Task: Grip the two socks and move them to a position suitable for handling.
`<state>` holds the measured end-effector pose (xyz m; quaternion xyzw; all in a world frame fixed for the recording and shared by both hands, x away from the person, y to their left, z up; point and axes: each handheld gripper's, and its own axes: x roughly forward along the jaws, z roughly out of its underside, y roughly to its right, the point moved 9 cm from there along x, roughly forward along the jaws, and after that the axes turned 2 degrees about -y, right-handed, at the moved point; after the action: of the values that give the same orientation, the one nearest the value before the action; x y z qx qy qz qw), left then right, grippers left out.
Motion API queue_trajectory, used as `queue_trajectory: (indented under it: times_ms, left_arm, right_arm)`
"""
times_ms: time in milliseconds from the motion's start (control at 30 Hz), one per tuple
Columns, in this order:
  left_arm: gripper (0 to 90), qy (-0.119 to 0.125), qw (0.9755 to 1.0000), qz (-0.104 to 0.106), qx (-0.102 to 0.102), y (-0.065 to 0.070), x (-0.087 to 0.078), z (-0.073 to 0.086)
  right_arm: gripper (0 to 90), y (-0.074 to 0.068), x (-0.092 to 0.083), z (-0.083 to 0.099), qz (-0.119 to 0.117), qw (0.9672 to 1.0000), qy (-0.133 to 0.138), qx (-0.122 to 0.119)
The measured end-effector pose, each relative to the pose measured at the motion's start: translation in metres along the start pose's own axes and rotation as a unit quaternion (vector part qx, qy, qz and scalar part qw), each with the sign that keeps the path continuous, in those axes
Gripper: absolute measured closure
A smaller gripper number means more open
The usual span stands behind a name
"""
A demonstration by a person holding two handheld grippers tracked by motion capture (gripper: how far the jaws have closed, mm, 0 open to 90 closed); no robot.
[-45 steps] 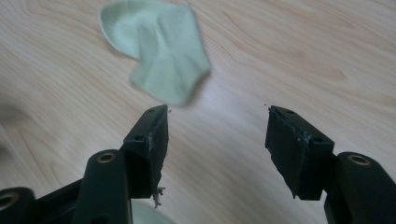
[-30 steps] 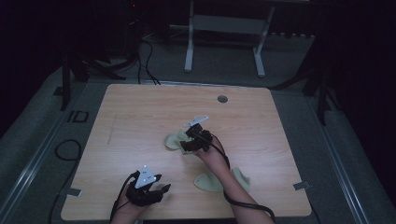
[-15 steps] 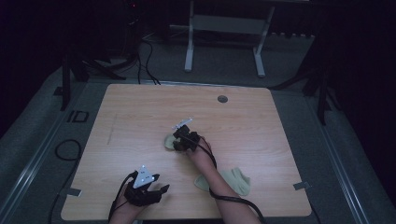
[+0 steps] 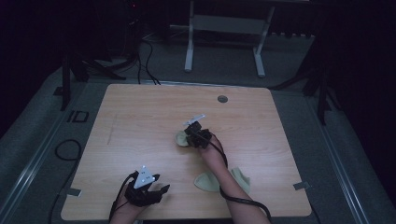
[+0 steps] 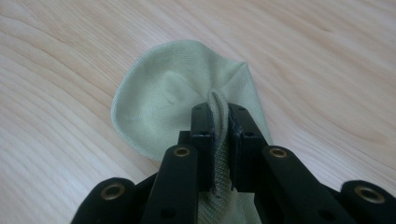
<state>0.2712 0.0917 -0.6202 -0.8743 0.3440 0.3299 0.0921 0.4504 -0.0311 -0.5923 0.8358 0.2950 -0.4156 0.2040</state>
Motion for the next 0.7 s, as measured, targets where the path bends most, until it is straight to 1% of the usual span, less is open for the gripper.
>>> queue_trajectory:
  times_ms: [33,100,167,200,233,267,300,367,400,500,567,600,667,700]
  left_arm:
    - [42.8,0.001,1.0000,0.000,0.002,0.001,0.000,-0.001]
    - [42.8,0.001,1.0000,0.001,0.006,0.003,0.000,-0.002]
    - [42.8,0.000,1.0000,0.003,0.007,0.005,0.002,-0.002]
    - [42.8,-0.001,1.0000,0.003,0.006,0.006,0.003,-0.002]
    - [42.8,-0.001,1.0000,0.003,0.006,0.006,0.003,-0.002]
    - [42.8,-0.003,1.0000,0.004,0.006,0.006,0.004,-0.002]
    - [42.8,-0.004,1.0000,0.005,0.006,0.007,0.004,-0.002]
    - [42.8,-0.003,0.9999,0.007,0.008,0.008,0.004,-0.003]
    - [42.8,-0.003,0.9999,0.008,0.008,0.009,0.004,-0.003]
    - [42.8,-0.004,0.9999,0.010,0.011,0.010,0.004,-0.004]
    - [42.9,-0.004,0.9998,0.012,0.013,0.011,0.006,-0.005]
    - [42.9,-0.003,0.9998,0.012,0.013,0.011,0.006,-0.006]
    - [42.9,-0.003,0.9998,0.012,0.014,0.012,0.007,-0.007]
    - [42.9,-0.003,0.9998,0.013,0.017,0.013,0.007,-0.007]
  right_arm:
    - [82.0,0.004,-0.005,0.002,0.000,1.0000,0.000,0.000]
    - [82.1,0.012,-0.014,0.007,0.009,0.9999,0.002,0.008]
    - [82.1,0.021,-0.022,0.014,0.011,0.9999,0.000,0.013]
    - [82.0,0.026,-0.025,0.018,0.017,0.9997,-0.001,0.015]
    - [82.0,0.026,-0.025,0.018,0.017,0.9997,-0.001,0.015]
    - [82.0,0.030,-0.029,0.022,0.020,0.9996,-0.004,0.018]
    - [82.0,0.037,-0.033,0.029,0.024,0.9993,-0.006,0.027]
    - [82.0,0.045,-0.038,0.038,0.033,0.9987,-0.011,0.036]
    - [81.9,0.049,-0.040,0.045,0.033,0.9983,-0.012,0.046]
    - [81.9,0.054,-0.042,0.060,0.036,0.9973,-0.020,0.061]
    - [81.7,0.053,-0.041,0.068,0.034,0.9967,-0.024,0.070]
    - [81.5,0.053,-0.039,0.071,0.035,0.9967,-0.027,0.069]
    - [78.6,0.051,-0.035,0.076,0.031,0.9965,-0.031,0.071]
    - [73.8,0.049,-0.031,0.078,0.027,0.9963,-0.034,0.074]
